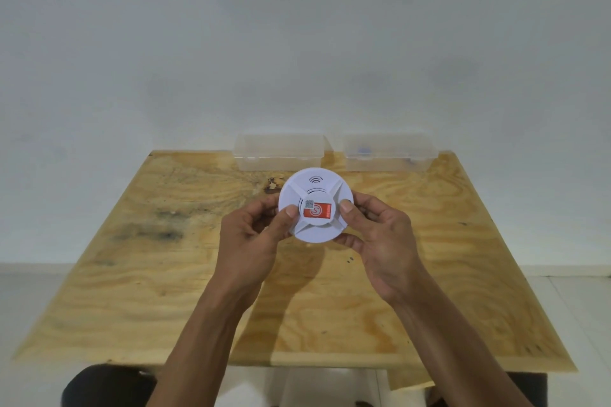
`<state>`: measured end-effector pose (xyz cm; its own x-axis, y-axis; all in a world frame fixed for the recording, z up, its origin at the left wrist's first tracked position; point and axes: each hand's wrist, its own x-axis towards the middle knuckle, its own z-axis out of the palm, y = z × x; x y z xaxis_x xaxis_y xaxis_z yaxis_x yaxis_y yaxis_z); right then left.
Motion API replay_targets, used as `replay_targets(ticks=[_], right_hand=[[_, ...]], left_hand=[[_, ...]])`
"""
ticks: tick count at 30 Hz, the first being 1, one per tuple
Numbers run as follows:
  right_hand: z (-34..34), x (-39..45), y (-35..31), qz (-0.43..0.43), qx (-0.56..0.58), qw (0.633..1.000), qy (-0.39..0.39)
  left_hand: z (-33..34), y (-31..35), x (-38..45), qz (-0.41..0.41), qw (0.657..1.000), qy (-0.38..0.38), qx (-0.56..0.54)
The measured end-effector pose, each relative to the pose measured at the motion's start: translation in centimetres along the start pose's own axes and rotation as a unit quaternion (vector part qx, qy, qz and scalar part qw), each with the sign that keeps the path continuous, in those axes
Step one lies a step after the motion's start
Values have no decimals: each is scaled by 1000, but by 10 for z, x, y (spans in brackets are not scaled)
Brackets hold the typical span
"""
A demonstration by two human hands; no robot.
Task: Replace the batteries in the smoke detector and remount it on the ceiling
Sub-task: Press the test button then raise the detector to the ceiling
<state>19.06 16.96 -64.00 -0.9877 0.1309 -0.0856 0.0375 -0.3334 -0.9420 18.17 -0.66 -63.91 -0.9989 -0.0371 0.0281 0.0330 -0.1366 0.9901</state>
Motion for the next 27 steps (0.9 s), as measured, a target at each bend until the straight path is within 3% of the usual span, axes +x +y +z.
replay_targets(ticks=[11,20,27], right_hand=[[3,3,-1,-2,-2,1000,18],[3,3,-6,11,6,999,-32],[4,1,-4,3,19,999,-26]], left_hand=[[-1,0,4,2,1000,-4,5],[-3,4,6,1,1000,-5,-21],[-2,3,6,-8,1000,-3,-22]])
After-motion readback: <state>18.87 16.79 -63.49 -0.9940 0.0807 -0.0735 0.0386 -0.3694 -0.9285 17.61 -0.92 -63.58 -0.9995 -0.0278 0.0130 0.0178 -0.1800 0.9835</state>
